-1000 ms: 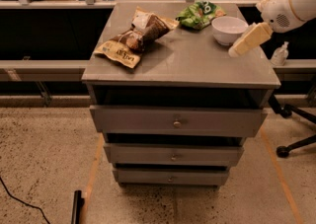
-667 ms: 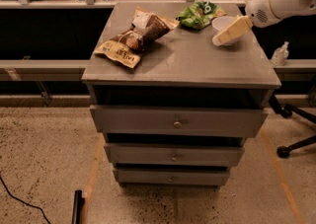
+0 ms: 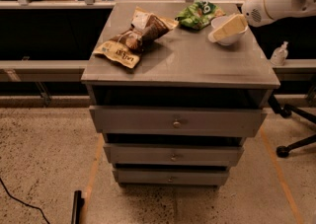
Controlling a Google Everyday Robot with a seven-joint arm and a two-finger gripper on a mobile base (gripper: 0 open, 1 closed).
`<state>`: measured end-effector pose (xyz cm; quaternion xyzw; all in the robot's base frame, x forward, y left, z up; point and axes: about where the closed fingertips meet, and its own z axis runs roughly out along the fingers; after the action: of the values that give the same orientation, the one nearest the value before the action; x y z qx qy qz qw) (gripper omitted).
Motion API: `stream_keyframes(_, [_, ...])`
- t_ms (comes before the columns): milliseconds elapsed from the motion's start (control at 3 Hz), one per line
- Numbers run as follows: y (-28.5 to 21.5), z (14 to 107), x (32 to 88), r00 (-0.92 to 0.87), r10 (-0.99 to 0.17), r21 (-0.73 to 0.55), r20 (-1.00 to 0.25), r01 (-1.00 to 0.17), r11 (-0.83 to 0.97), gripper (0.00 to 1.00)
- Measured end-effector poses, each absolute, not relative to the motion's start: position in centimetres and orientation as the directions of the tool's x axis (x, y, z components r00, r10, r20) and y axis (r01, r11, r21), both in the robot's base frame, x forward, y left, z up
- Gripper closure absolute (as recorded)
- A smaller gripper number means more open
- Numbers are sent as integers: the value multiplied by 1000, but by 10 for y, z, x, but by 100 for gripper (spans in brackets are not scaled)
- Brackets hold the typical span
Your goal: Pick green rice chip bag
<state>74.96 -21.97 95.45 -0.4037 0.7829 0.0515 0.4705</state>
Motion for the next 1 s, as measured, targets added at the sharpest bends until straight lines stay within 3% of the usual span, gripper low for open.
stream_keyframes(1000, [-176, 964, 856, -248, -443, -308, -861, -440, 844, 0])
